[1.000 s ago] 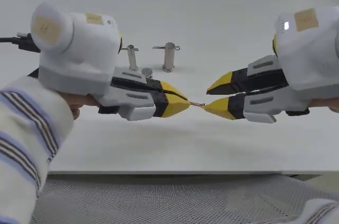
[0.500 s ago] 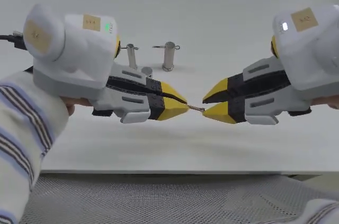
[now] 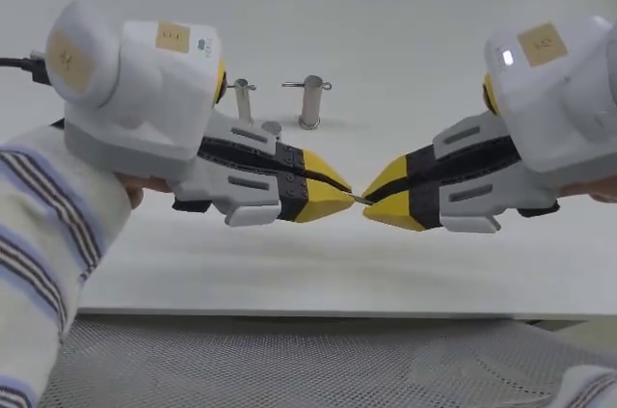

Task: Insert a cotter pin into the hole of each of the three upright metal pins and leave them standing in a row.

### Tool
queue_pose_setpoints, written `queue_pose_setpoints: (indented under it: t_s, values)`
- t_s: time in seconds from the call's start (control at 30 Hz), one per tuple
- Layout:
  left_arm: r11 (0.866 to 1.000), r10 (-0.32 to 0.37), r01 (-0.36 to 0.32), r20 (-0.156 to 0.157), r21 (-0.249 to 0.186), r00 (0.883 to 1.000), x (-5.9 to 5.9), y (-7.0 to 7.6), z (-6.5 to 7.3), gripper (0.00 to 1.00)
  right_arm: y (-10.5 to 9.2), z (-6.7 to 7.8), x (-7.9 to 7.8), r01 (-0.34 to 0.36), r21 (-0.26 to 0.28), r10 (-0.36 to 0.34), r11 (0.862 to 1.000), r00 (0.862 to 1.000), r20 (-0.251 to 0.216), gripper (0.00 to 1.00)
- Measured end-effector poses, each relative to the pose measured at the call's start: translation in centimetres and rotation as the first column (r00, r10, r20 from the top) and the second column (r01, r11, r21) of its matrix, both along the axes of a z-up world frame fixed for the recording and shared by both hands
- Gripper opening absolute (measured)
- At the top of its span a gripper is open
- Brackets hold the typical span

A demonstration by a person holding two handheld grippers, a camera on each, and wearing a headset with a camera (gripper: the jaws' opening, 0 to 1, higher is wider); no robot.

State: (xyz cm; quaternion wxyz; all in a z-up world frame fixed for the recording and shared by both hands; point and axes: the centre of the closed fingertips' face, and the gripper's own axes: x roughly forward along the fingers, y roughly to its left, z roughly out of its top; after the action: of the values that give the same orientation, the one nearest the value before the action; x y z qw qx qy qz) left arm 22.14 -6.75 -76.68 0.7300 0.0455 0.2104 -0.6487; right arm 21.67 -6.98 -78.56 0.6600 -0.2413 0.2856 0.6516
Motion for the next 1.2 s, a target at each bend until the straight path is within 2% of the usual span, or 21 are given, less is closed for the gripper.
queue_pose_setpoints:
  t_s: [0.37, 0.73, 1.2]
  values:
    - [0.999, -0.008, 0.008, -0.002, -0.035, 1.0, -0.1, 0.2, 0.5, 0.0, 0.3, -0.1, -0.4, -0.026, 0.009, 0.026, 1.0, 1.0, -0.008, 0.06]
    - [0.999, -0.004, 0.004, -0.006, -0.043, 1.0, -0.1, 0.5, 0.4, 0.0, 0.2, 0.6, -0.2, 0.0, 0.011, 0.001, 1.0, 1.0, -0.023, 0.05]
    - [0.999, -0.012, 0.011, -0.013, -0.044, 1.0, -0.5, 0.4, -0.1, 0.01, 0.0, 1.0, -0.6, -0.021, -0.019, 0.021, 1.0, 1.0, -0.009, 0.03]
